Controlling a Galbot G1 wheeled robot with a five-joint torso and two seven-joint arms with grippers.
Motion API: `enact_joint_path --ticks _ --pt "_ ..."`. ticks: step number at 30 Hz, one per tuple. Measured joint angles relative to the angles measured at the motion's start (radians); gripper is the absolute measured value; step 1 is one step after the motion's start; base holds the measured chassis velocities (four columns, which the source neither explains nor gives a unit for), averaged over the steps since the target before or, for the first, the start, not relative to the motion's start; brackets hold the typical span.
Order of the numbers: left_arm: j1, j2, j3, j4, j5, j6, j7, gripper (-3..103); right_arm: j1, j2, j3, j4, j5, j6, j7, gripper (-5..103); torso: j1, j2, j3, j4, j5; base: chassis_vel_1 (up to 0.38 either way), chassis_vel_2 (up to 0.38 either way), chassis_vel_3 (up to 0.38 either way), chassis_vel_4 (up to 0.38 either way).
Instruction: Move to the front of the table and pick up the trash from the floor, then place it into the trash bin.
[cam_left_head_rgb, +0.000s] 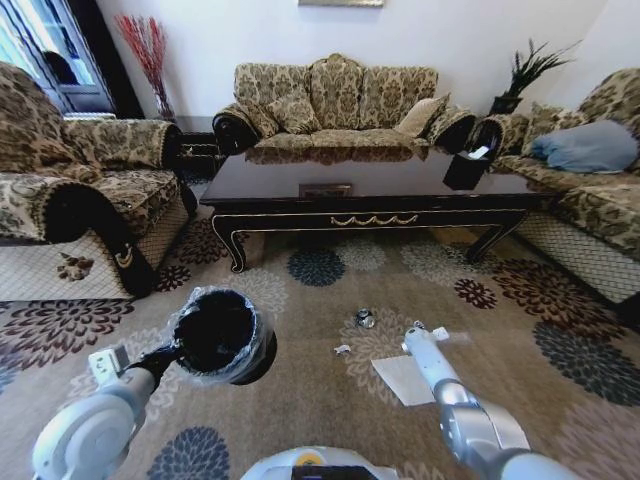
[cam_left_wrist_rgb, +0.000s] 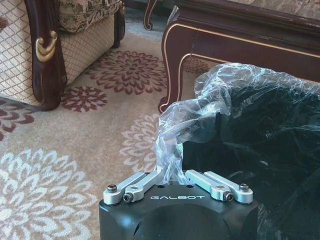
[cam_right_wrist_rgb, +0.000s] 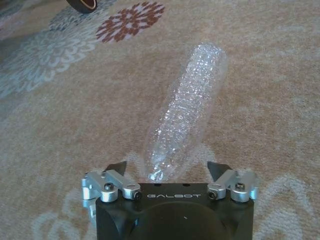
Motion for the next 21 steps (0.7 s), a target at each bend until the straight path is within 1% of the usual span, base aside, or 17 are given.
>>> enact_joint_path --ticks 1,2,5,7,8,9,12,13,16,18,19,21 --pt "0.0 0.003 -0.002 -0.003 -0.005 0.0 -0.001 2 0.002 -0.002 0.01 -0.011 -0.009 -0.002 -0.012 85 0.0 0.0 0.0 0.0 0.0 0.0 0.0 0.0 0.0" --pt "0.0 0.003 -0.002 -0.003 -0.005 0.0 -0.001 2 0.002 -0.002 0.01 -0.011 -0.009 -0.002 -0.012 85 0.0 0.0 0.0 0.0 0.0 0.0 0.0 0.0 0.0" --pt "0.0 0.007 -0.006 -0.006 -0.015 0.0 -0.002 2 0.002 -0.007 0.027 -0.021 -0.021 -0.009 -0.03 69 0.0 0.0 0.0 0.0 0.0 0.0 0.0 0.0 0.0" --pt "-0.001 0.008 -0.006 -0.006 -0.016 0.0 -0.002 2 0.002 -0.008 0.032 -0.023 -0.022 -0.011 -0.032 69 0.0 0.0 0.0 -0.0001 0.0 0.0 0.0 0.0 0.0" --pt "-0.001 0.008 -0.006 -0.006 -0.016 0.0 -0.002 2 0.002 -0.009 0.036 -0.025 -0.024 -0.012 -0.034 63 0.0 0.0 0.0 -0.0001 -0.0001 0.0 0.0 0.0 0.0" --pt "-0.001 0.008 -0.006 -0.006 -0.016 0.0 -0.002 2 0.002 -0.009 0.036 -0.025 -0.024 -0.012 -0.034 63 0.0 0.0 0.0 -0.0001 -0.0001 0.0 0.0 0.0 0.0" --pt "-0.001 0.006 -0.001 -0.007 -0.015 0.0 -0.002 2 -0.001 -0.012 0.043 -0.028 -0.03 -0.014 -0.038 47 0.0 0.0 0.0 0.0 -0.0001 0.0 0.0 0.0 0.0" --pt "-0.001 0.006 -0.001 -0.007 -0.015 0.0 -0.002 2 -0.001 -0.012 0.043 -0.028 -0.03 -0.014 -0.038 47 0.0 0.0 0.0 0.0 -0.0001 0.0 0.0 0.0 0.0" --pt "0.0 0.002 0.002 -0.01 -0.014 0.0 -0.003 2 -0.015 -0.014 0.043 -0.017 -0.034 -0.015 -0.039 31 0.0 0.0 0.0 0.0 0.0 0.0 0.0 0.0 0.0" --pt "0.0 0.002 0.002 -0.01 -0.014 0.0 -0.003 2 -0.017 -0.014 0.042 -0.015 -0.034 -0.015 -0.039 31 0.0 0.0 0.0 0.0 0.0 0.0 0.0 0.0 0.0" --pt "0.001 0.001 0.003 -0.011 -0.013 0.0 -0.003 2 -0.028 -0.015 0.039 0.001 -0.038 -0.016 -0.039 29 0.0 0.0 0.0 -0.0001 0.0 0.0 0.0 0.0 0.0" --pt "0.003 -0.003 0.002 -0.014 -0.011 0.0 -0.003 2 -0.063 -0.017 0.009 0.062 -0.04 -0.016 -0.037 29 0.0 0.0 0.0 -0.0001 0.0 0.0 0.0 0.0 0.0"
